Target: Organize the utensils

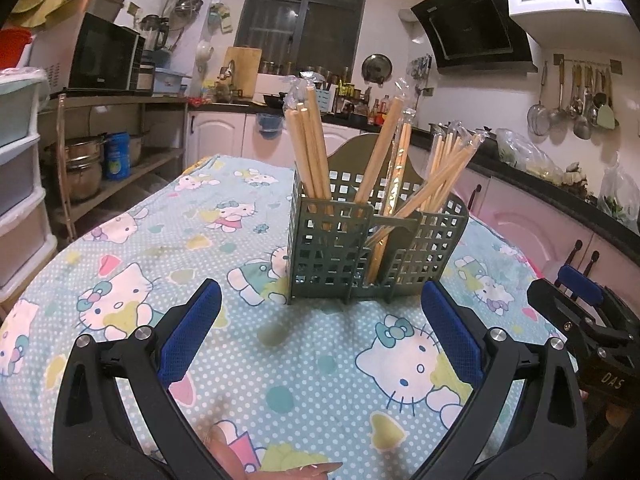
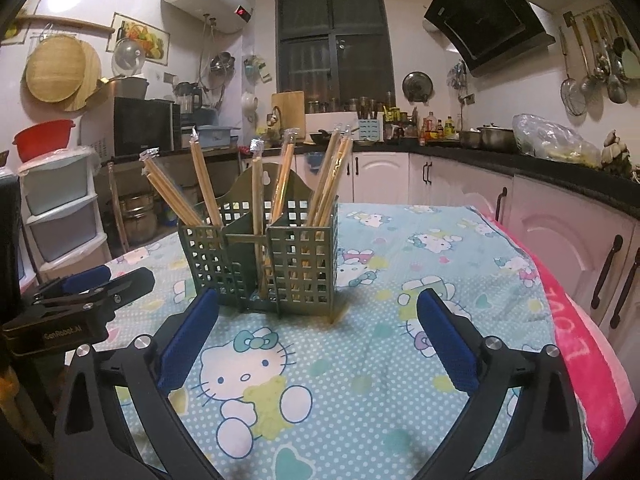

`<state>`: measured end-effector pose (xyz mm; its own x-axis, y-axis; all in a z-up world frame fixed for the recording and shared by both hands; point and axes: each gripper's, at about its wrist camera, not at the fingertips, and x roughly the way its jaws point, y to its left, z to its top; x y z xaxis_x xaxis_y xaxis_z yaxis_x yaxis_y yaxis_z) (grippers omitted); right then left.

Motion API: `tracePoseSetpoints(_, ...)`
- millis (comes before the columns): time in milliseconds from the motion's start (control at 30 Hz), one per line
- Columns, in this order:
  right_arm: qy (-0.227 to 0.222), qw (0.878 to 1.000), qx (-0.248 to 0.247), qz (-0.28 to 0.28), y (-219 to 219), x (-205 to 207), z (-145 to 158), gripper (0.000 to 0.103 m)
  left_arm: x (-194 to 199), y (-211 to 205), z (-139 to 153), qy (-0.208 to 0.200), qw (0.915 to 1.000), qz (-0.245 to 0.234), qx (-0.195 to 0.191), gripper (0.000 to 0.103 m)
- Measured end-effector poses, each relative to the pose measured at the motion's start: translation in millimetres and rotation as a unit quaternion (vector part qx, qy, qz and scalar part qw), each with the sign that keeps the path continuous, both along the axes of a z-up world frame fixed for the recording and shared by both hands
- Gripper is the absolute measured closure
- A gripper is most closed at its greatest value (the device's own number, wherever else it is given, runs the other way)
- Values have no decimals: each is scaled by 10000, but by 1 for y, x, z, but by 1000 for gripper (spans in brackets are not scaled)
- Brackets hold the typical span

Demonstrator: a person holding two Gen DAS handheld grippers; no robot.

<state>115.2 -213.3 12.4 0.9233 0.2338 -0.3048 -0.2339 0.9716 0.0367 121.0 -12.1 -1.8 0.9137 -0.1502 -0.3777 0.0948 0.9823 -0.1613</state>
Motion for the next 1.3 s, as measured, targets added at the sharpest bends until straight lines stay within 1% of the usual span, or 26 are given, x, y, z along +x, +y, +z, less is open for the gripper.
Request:
tracePoseSetpoints(300, 52, 10000, 8, -16, 1, 1, -2, 7, 0, 3, 0, 6, 10000, 50, -49, 11)
tracePoseSetpoints(1300, 82, 10000, 26, -14, 1, 1, -5, 7, -2, 4, 1, -25, 10000, 72, -18, 11)
